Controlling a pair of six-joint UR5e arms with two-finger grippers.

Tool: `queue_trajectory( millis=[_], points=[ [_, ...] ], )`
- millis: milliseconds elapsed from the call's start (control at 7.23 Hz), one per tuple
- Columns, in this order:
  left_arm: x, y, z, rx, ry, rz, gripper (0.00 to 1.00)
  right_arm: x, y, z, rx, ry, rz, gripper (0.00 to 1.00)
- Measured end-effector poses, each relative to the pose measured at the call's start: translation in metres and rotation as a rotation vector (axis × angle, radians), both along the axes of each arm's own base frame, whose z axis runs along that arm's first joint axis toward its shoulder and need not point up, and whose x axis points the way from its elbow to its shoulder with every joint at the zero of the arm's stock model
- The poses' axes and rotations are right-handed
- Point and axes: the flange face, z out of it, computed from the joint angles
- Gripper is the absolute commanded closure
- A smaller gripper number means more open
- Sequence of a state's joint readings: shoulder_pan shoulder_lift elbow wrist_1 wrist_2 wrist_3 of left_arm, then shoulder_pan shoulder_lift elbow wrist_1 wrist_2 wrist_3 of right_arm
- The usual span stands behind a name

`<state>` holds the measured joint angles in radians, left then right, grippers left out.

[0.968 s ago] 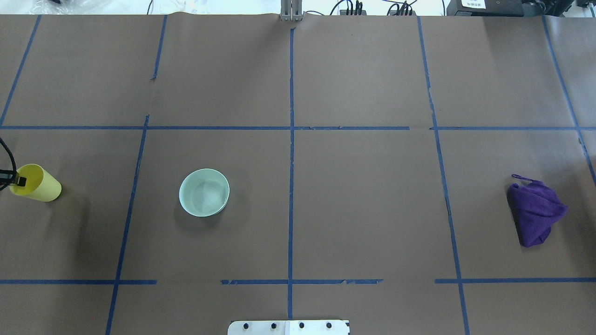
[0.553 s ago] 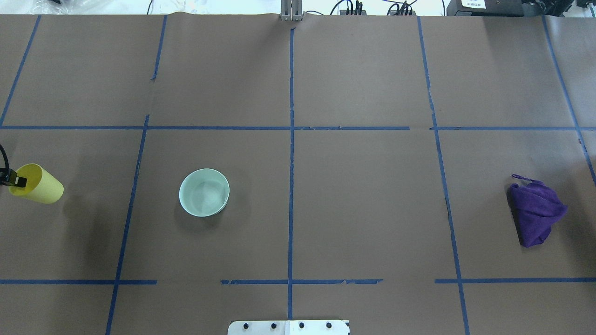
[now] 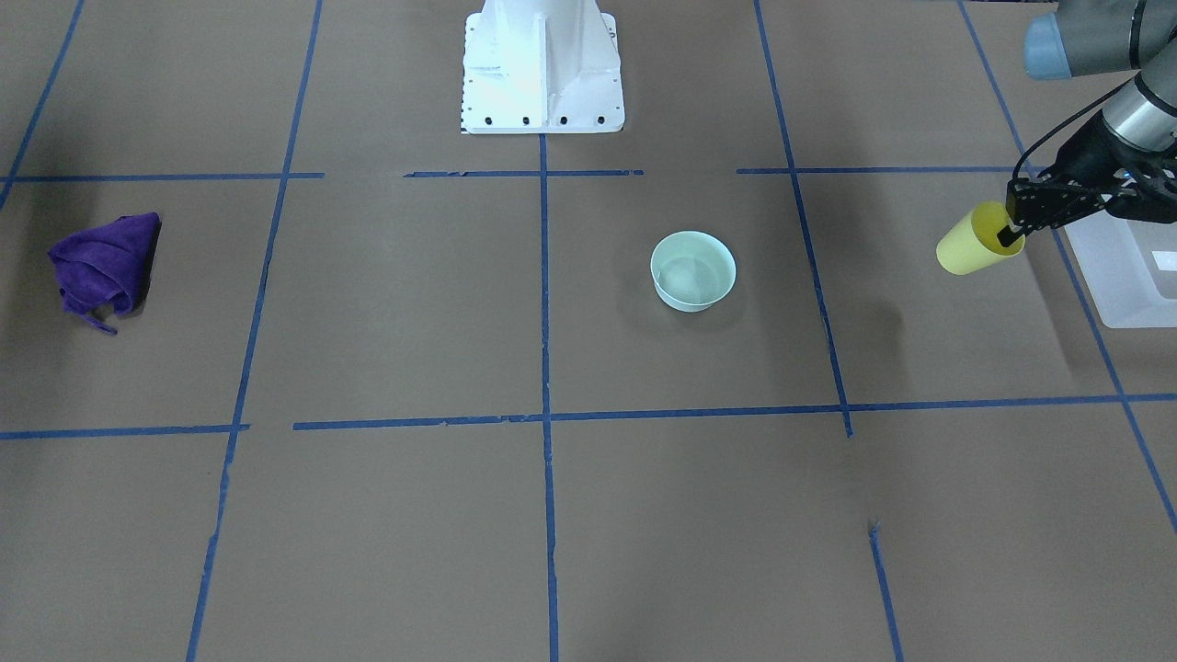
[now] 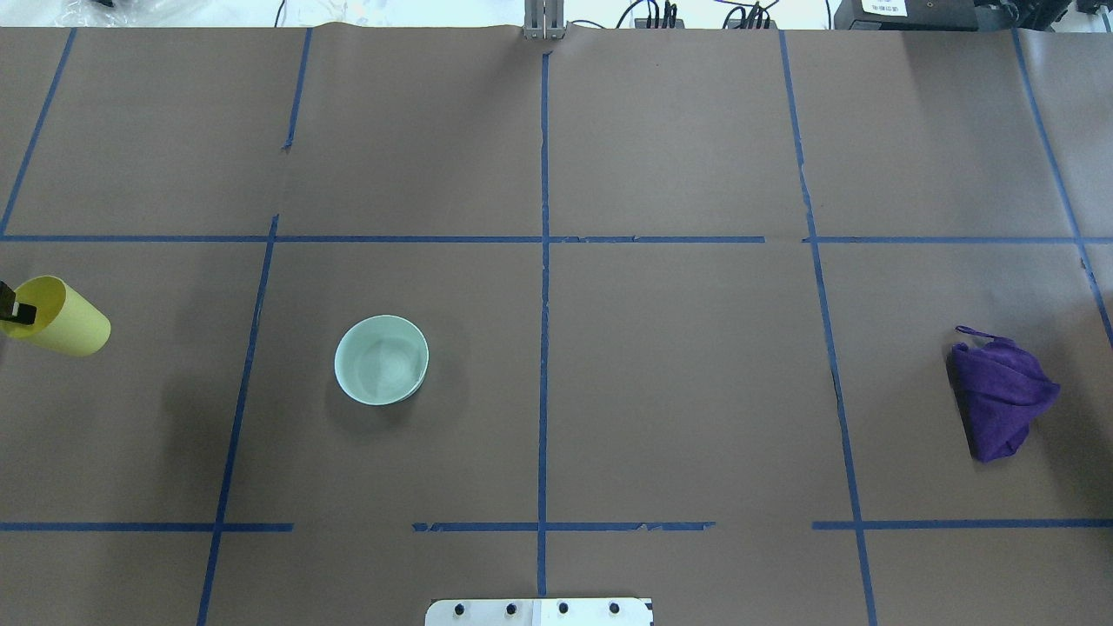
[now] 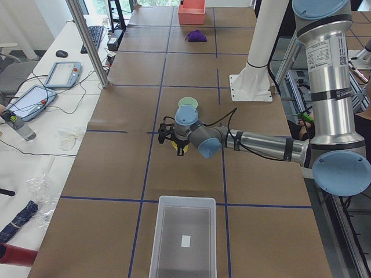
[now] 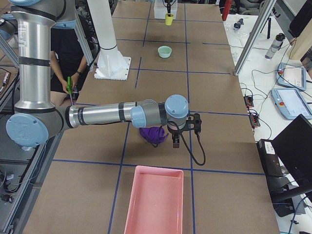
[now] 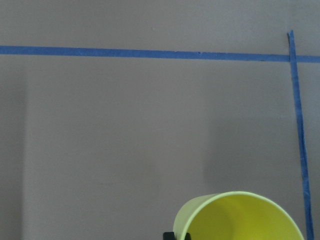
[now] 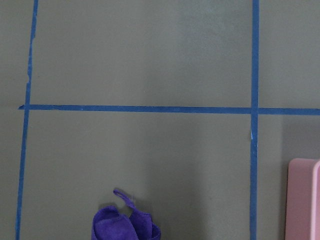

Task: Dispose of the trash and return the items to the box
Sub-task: 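Lift the yellow cup with the left gripper while the right reaches the cloth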

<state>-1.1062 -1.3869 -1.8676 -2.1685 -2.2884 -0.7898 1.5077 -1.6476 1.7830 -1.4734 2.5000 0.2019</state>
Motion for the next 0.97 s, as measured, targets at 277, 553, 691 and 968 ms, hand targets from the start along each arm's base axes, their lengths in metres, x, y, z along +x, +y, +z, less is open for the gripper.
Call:
queue_trajectory(
  millis=[277,553,691,968],
  points=[
    [-0.019,-0.029,-0.031,0.046,-0.075,-0.016,1.00,-0.041,0.017,0.007,0.011,0.029,0.040,0.00],
    [-0.063,-0.071,-0.059,0.091,-0.175,-0.032,1.00,-0.084,0.047,0.018,0.013,0.015,0.044,0.00],
    [-0.085,-0.089,-0.073,0.114,-0.230,-0.046,1.00,-0.102,0.058,0.022,0.007,0.017,0.020,0.00],
    [-0.122,-0.107,-0.086,0.153,-0.298,-0.053,1.00,-0.139,0.069,0.027,0.012,0.037,-0.036,0.00]
  ],
)
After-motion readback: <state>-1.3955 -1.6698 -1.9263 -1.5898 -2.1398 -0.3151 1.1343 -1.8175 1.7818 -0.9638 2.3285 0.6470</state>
